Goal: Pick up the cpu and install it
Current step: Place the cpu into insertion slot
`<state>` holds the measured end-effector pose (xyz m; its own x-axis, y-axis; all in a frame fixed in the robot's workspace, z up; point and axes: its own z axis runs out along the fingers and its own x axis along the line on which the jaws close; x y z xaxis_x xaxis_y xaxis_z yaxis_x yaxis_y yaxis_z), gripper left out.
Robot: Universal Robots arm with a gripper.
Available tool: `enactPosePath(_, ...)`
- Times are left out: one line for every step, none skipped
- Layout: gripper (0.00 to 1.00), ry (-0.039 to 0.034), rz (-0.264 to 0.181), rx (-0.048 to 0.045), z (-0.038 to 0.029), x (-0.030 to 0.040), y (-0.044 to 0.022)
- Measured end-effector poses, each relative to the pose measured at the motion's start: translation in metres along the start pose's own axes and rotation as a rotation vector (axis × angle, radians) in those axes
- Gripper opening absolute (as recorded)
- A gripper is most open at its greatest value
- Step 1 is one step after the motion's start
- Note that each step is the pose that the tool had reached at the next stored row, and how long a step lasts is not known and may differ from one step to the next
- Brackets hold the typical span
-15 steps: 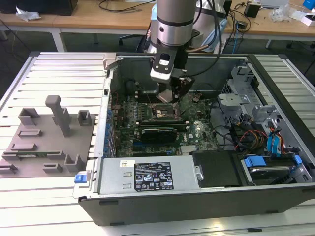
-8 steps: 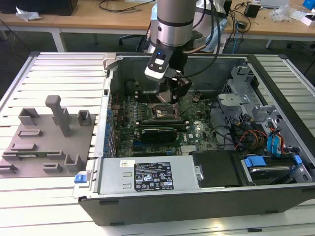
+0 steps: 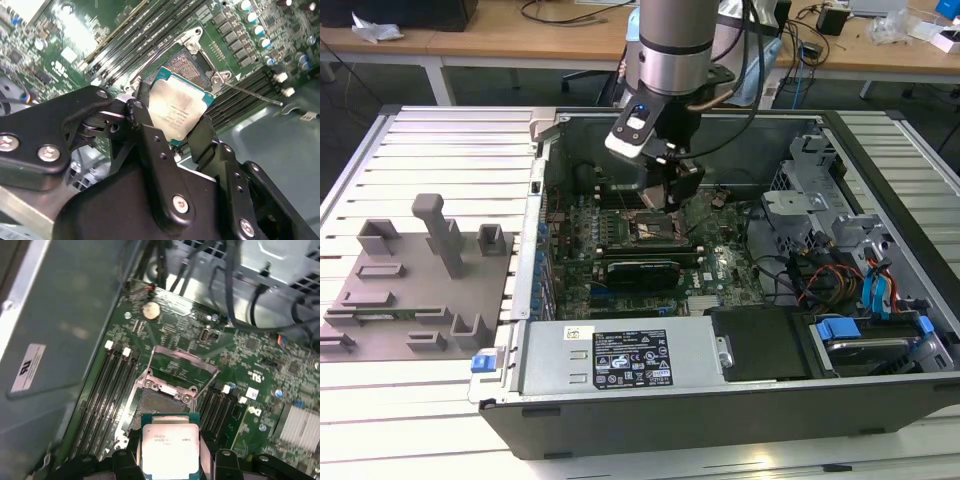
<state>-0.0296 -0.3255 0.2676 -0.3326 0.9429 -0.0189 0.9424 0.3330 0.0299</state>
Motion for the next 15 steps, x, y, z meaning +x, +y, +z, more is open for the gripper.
enactPosePath(0.55, -0.0007, 0.022, 0.0004, 0.0002, 0.0, 0.0)
enactPosePath(0.55, -0.0014, 0.045, 0.0009, 0.0003, 0.0, 0.0)
enactPosePath(0.55, -0.0019, 0.064, 0.0012, 0.0004, 0.0, 0.0)
enactPosePath(0.55, -0.0026, 0.088, 0.0016, 0.0006, 0.0, 0.0)
enactPosePath(0.55, -0.0031, 0.105, 0.0019, 0.0008, 0.0, 0.0)
enactPosePath(0.55, -0.0036, 0.123, 0.0023, 0.001, 0.0, 0.0)
enactPosePath(0.55, -0.0042, 0.141, 0.0026, 0.0012, 0.0, 0.0)
enactPosePath(0.55, -0.0055, 0.18, 0.0035, 0.0016, 0.0, -0.0001)
enactPosePath(0.55, -0.0059, 0.193, 0.0038, 0.0016, 0.0, -0.0001)
enactPosePath(0.55, -0.006, 0.194, 0.0038, 0.0016, 0.0, -0.0001)
enactPosePath(0.55, -0.0058, 0.194, 0.0037, 0.0017, 0.0, -0.0001)
enactPosePath(0.55, -0.0059, 0.195, 0.0037, 0.0017, 0.0, -0.0001)
enactPosePath(0.55, -0.0059, 0.195, 0.0037, 0.0016, 0.0, -0.0001)
enactPosePath(0.55, -0.0058, 0.195, 0.0037, 0.0017, 0.0, -0.0001)
enactPosePath(0.55, -0.0059, 0.196, 0.0037, 0.0018, 0.0, -0.0001)
